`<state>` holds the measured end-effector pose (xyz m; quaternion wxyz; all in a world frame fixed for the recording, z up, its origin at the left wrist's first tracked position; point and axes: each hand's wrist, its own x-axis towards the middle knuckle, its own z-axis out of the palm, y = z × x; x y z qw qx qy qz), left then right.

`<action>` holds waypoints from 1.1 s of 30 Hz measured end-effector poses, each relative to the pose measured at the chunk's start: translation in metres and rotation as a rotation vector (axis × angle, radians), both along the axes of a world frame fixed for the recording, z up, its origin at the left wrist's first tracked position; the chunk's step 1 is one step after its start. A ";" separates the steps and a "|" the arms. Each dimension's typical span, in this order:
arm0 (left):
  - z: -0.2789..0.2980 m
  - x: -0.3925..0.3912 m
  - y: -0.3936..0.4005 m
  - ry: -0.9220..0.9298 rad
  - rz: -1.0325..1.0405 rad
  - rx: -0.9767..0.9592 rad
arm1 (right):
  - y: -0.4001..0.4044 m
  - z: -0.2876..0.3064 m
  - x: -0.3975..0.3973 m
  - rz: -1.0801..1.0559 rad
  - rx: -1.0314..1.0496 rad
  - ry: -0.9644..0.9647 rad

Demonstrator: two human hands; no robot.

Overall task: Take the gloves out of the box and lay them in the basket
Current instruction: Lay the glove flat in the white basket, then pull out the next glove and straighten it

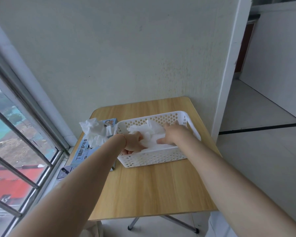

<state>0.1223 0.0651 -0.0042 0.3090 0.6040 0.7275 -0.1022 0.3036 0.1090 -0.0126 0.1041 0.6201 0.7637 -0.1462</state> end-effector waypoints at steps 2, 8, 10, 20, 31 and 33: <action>0.013 -0.001 -0.002 -0.045 -0.018 -0.038 | -0.001 0.011 -0.004 0.017 0.046 -0.030; 0.063 -0.024 -0.013 -0.228 0.065 0.380 | -0.012 0.054 -0.036 0.115 0.428 0.185; 0.066 -0.045 -0.017 -0.135 0.139 0.672 | -0.018 0.061 -0.062 0.203 0.471 0.259; 0.027 -0.146 -0.060 -0.191 0.233 0.685 | -0.044 0.045 -0.175 0.381 0.261 0.318; -0.008 -0.151 -0.067 -0.022 0.134 0.682 | -0.035 0.060 -0.178 0.171 0.285 0.830; -0.008 -0.150 -0.067 0.010 0.128 0.675 | -0.039 0.066 -0.176 0.114 0.284 0.985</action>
